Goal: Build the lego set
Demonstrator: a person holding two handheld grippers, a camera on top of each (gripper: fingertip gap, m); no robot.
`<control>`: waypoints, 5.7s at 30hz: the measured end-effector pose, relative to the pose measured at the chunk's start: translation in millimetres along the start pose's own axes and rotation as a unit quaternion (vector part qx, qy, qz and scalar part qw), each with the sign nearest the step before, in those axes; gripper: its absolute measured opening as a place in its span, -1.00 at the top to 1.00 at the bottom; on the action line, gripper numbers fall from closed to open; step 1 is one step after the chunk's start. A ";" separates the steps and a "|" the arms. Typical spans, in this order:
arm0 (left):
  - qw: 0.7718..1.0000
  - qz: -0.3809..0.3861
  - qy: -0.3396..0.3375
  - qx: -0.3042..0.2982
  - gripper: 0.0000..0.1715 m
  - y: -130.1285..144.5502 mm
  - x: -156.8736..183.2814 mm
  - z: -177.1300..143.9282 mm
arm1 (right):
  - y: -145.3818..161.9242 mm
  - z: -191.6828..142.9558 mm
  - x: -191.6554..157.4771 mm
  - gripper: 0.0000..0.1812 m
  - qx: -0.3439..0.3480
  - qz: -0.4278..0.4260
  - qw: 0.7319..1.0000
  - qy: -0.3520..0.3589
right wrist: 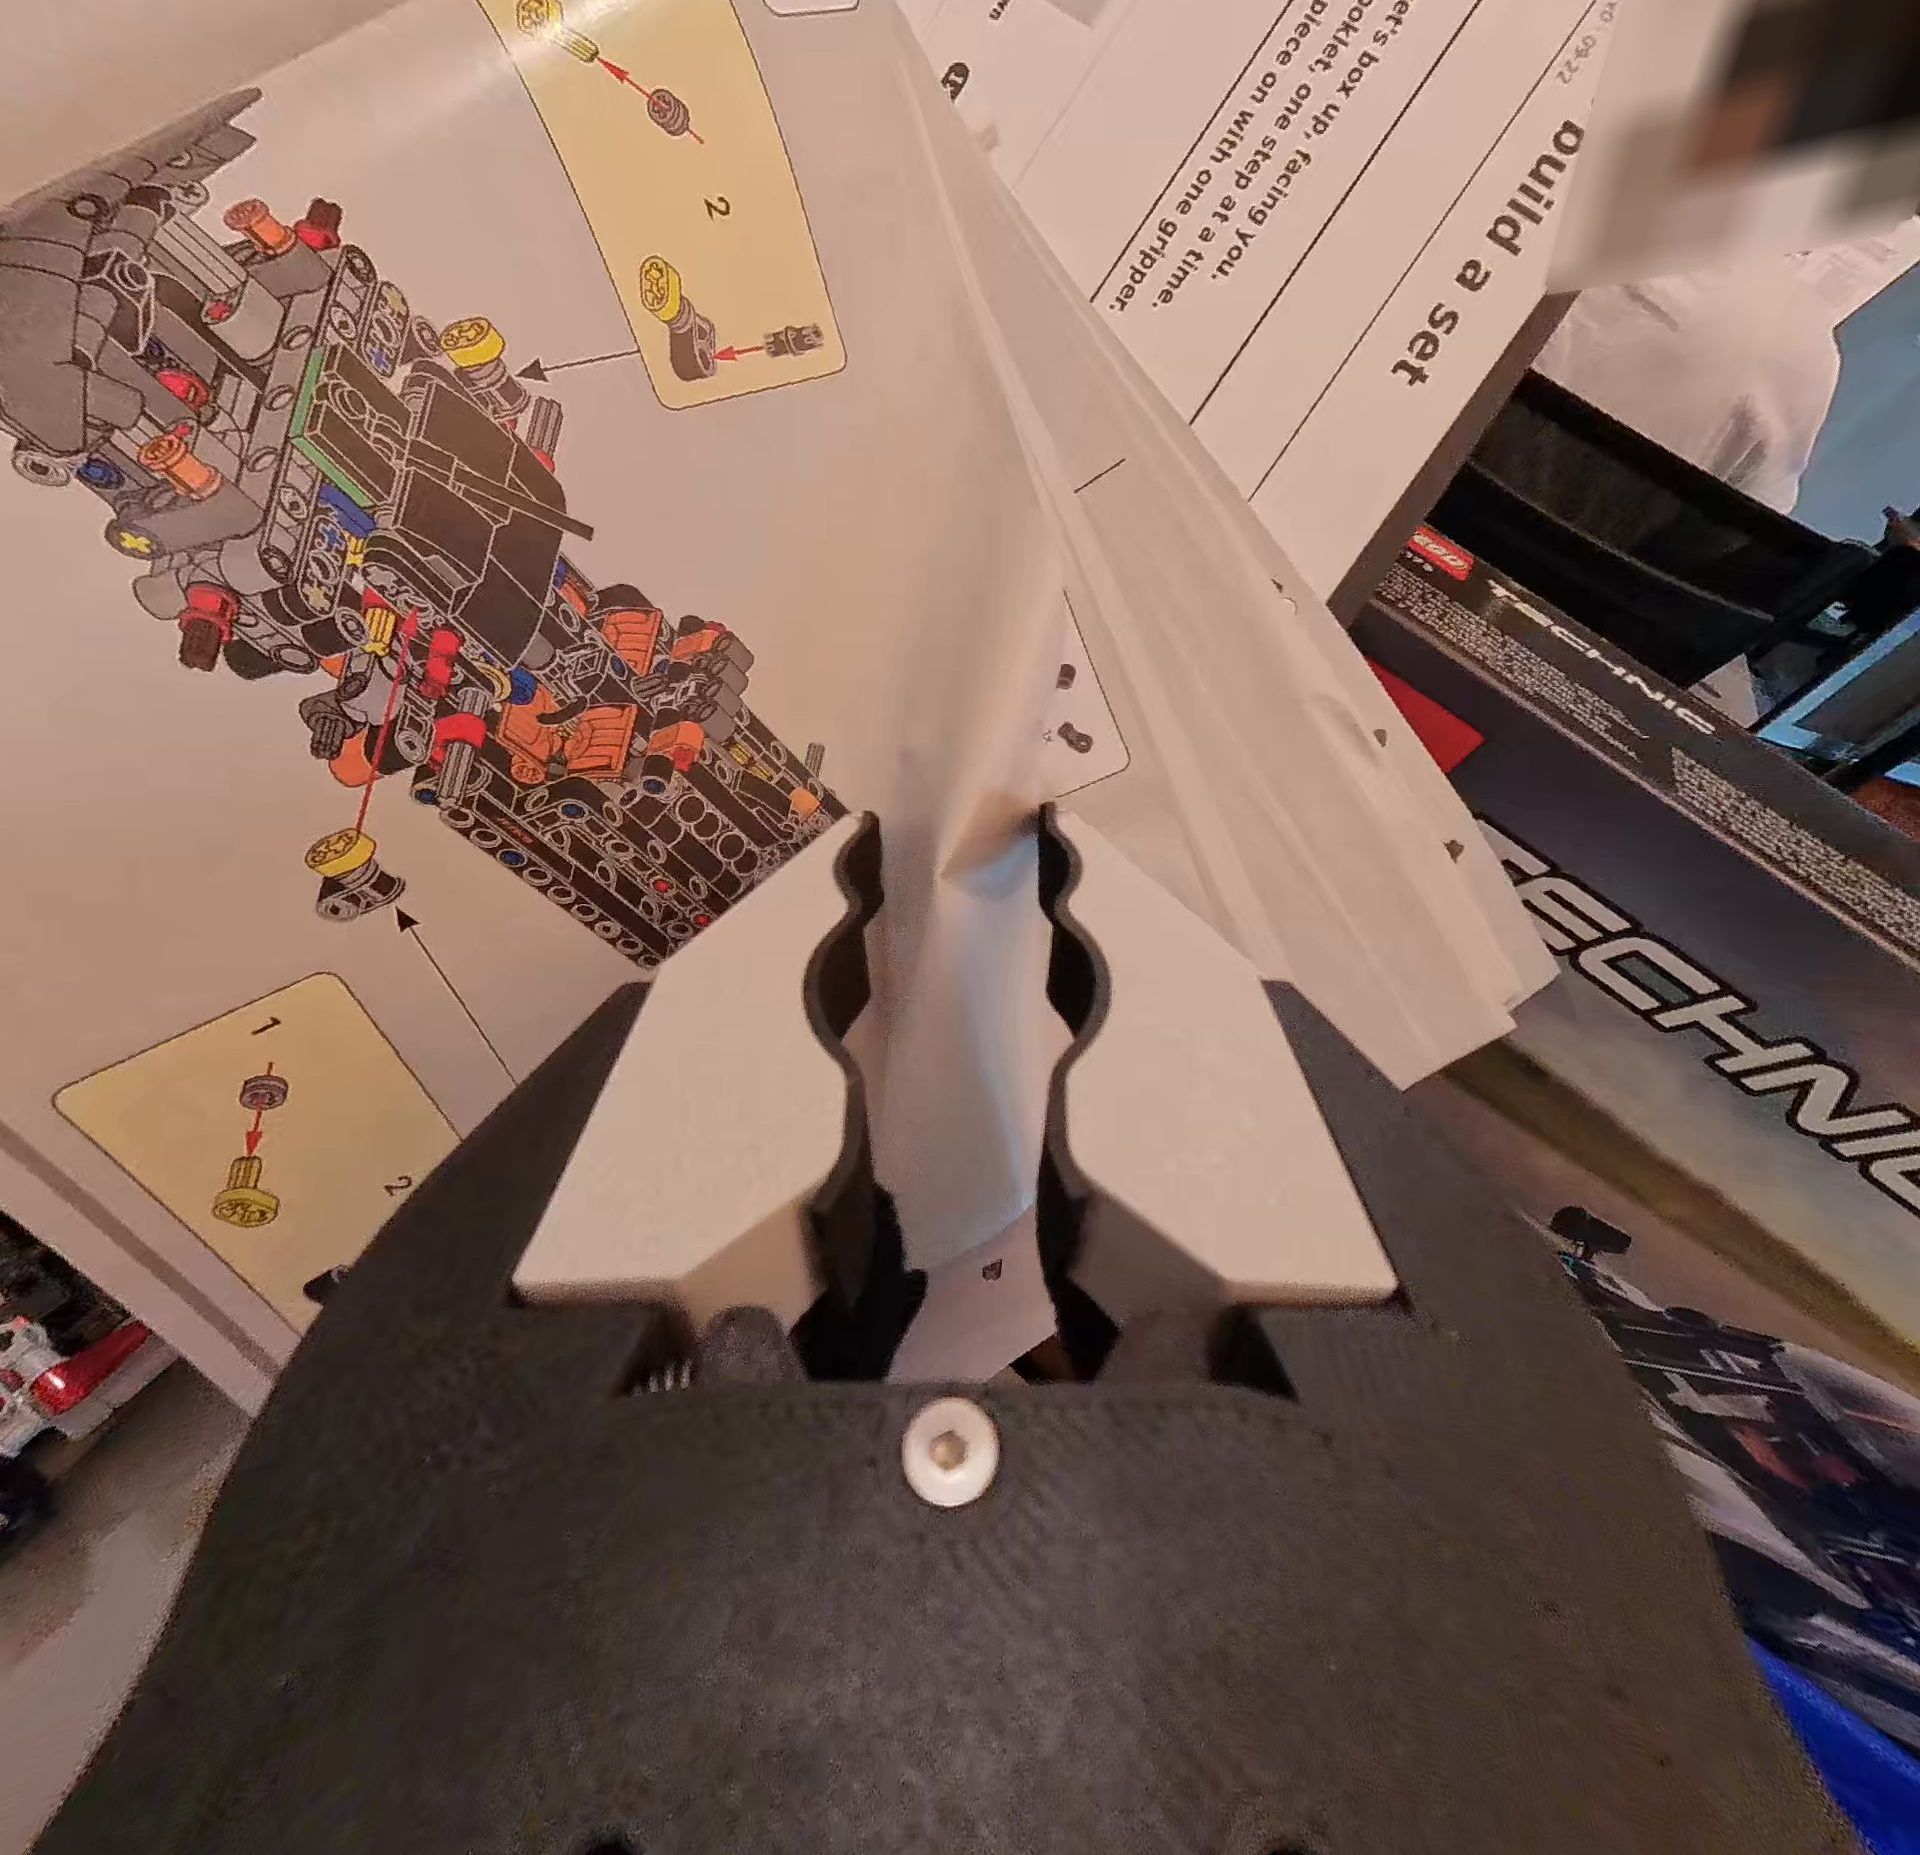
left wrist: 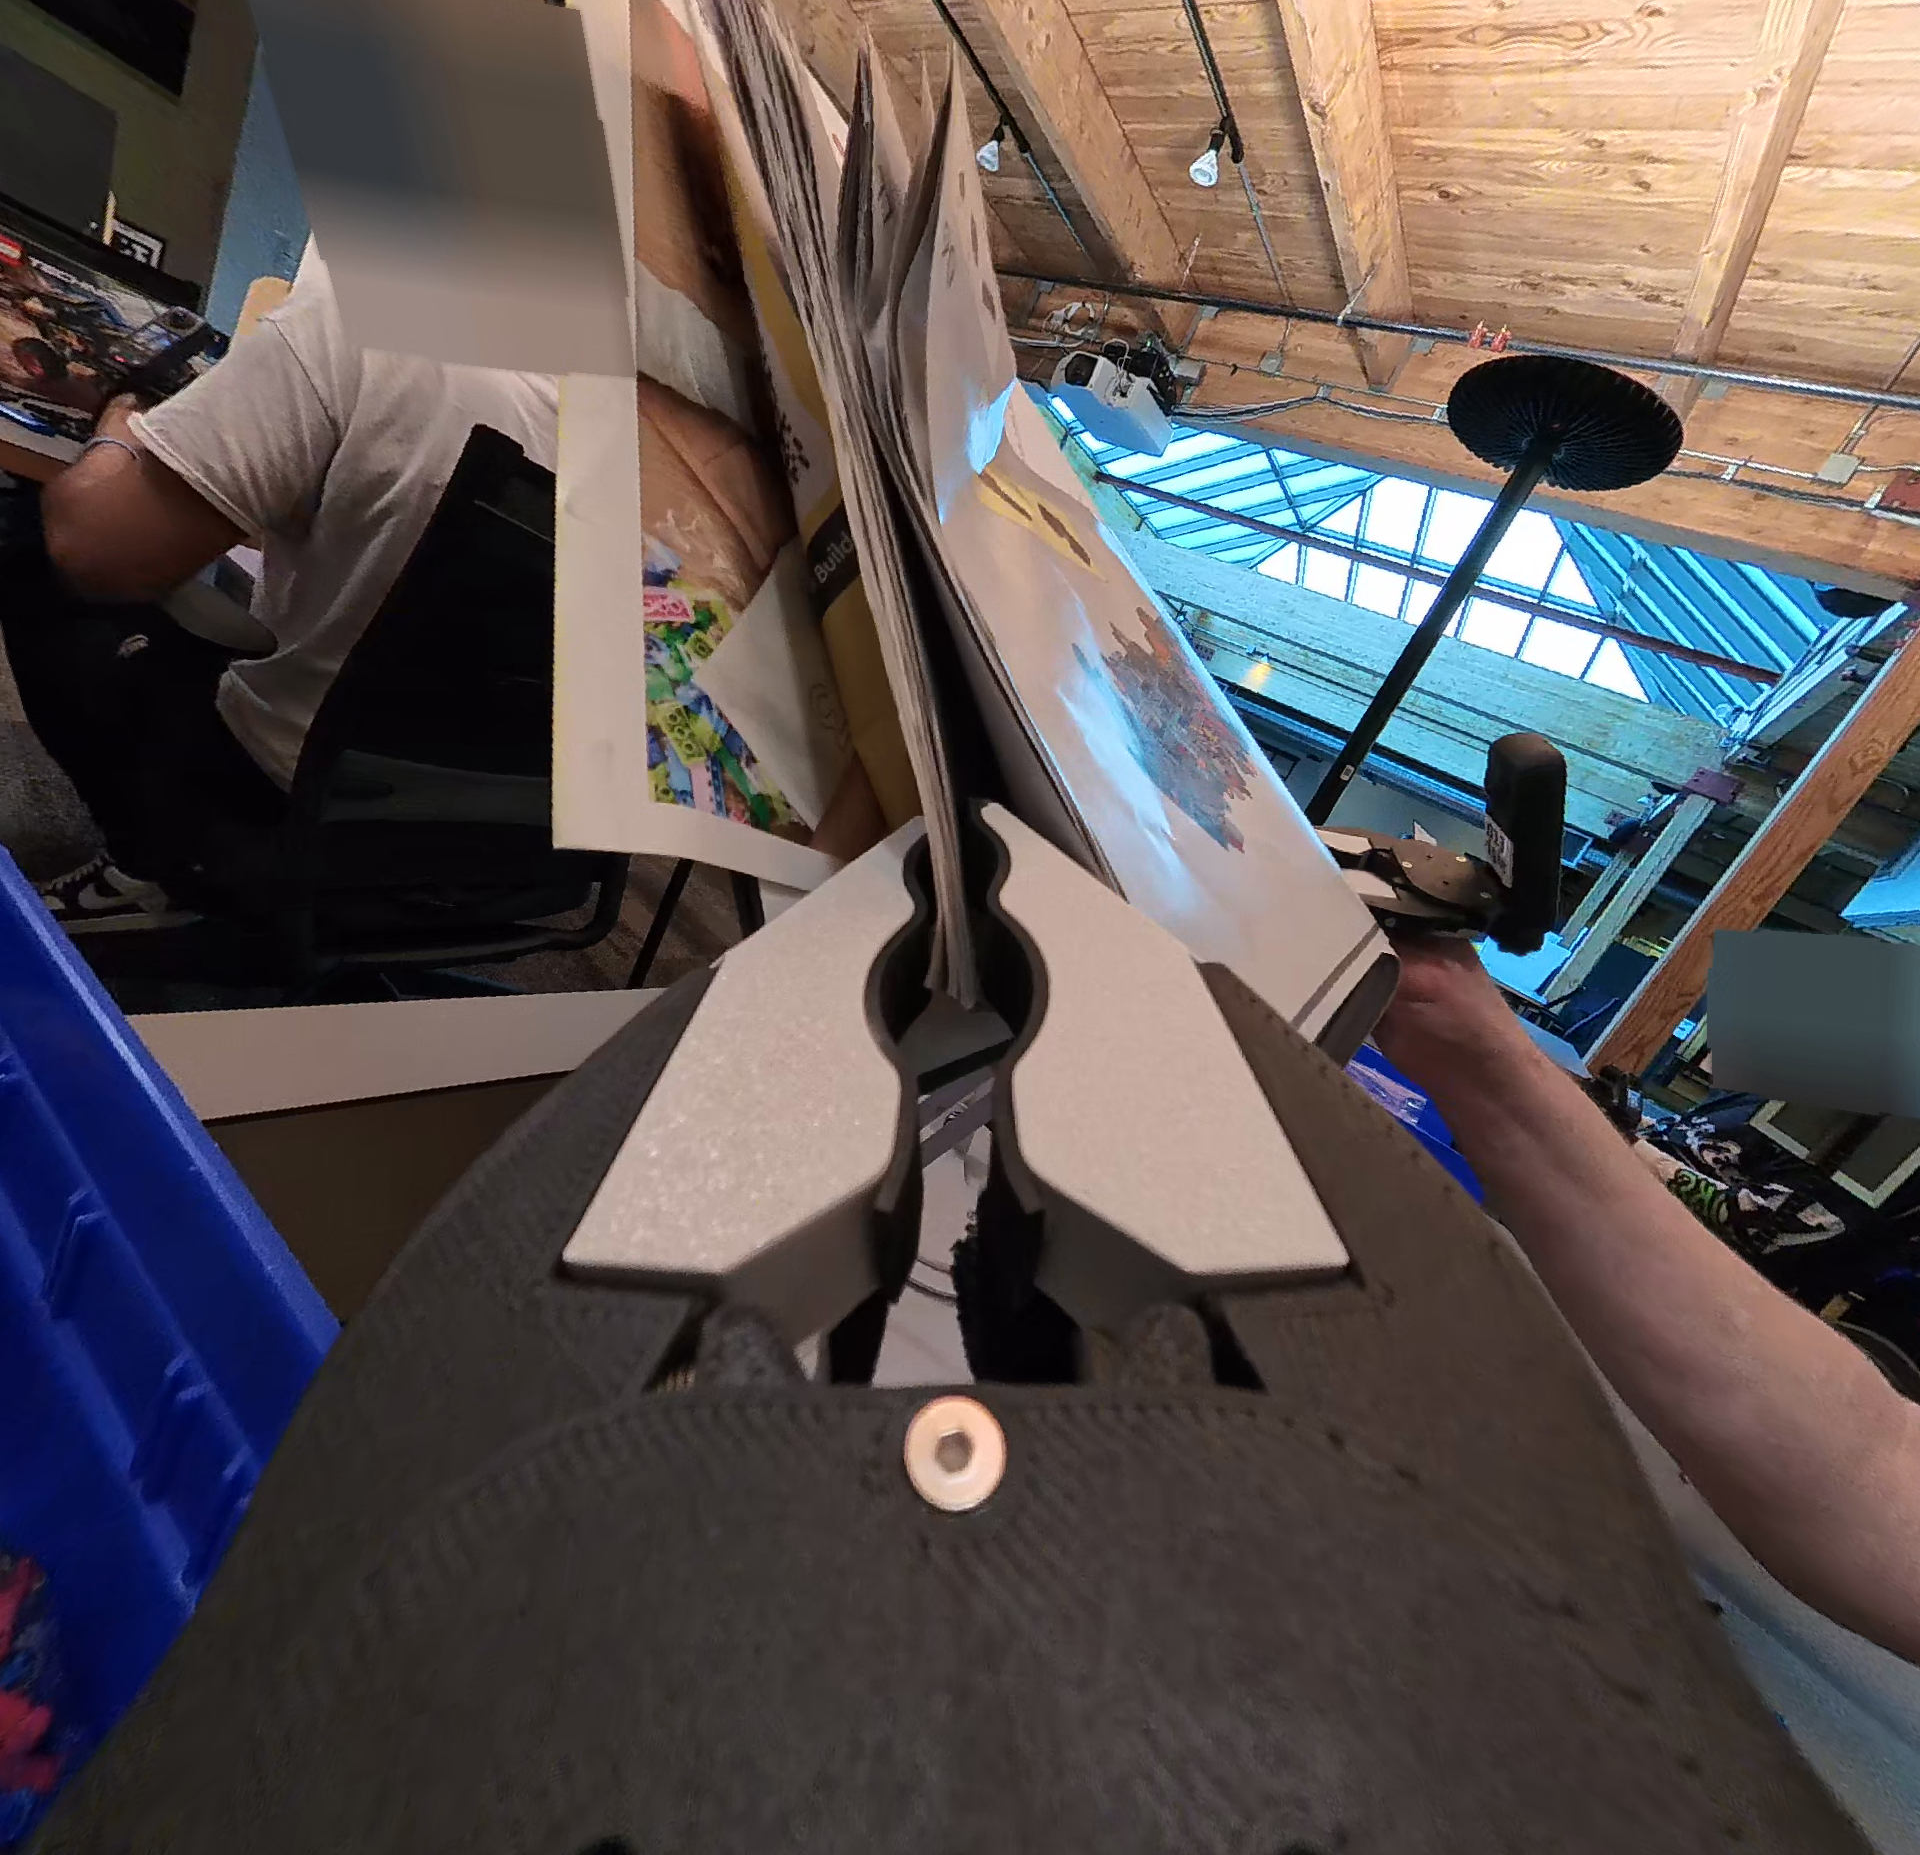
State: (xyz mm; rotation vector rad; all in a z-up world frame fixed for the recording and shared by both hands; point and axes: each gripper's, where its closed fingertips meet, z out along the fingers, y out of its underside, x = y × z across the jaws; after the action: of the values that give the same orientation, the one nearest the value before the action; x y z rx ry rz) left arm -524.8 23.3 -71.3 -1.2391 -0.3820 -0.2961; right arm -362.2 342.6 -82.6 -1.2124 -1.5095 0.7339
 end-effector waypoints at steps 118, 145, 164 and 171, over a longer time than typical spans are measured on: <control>1.000 -0.009 0.005 0.002 1.00 0.8 -2.5 0.3 | -105.2 -42.7 -90.9 0.35 0.146 0.087 0.966 -0.194; 1.000 0.001 -0.004 -0.004 1.00 2.6 -3.0 1.4 | 15.9 -7.5 5.3 0.64 -0.006 0.007 1.000 -0.020; 1.000 0.000 -0.003 -0.005 1.00 2.9 -3.5 1.5 | -68.5 -49.0 -55.6 1.00 0.124 0.101 0.962 -0.223; 1.000 -0.001 -0.002 -0.005 1.00 3.1 -4.0 1.7 | -144.9 -52.7 -125.6 0.97 0.195 0.118 0.923 -0.311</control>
State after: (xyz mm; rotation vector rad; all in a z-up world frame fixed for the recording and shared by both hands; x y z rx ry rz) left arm -527.3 25.8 -75.2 -1.2487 -0.3867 -0.2969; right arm -362.3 172.7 20.9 -0.8975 -1.6093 1.6165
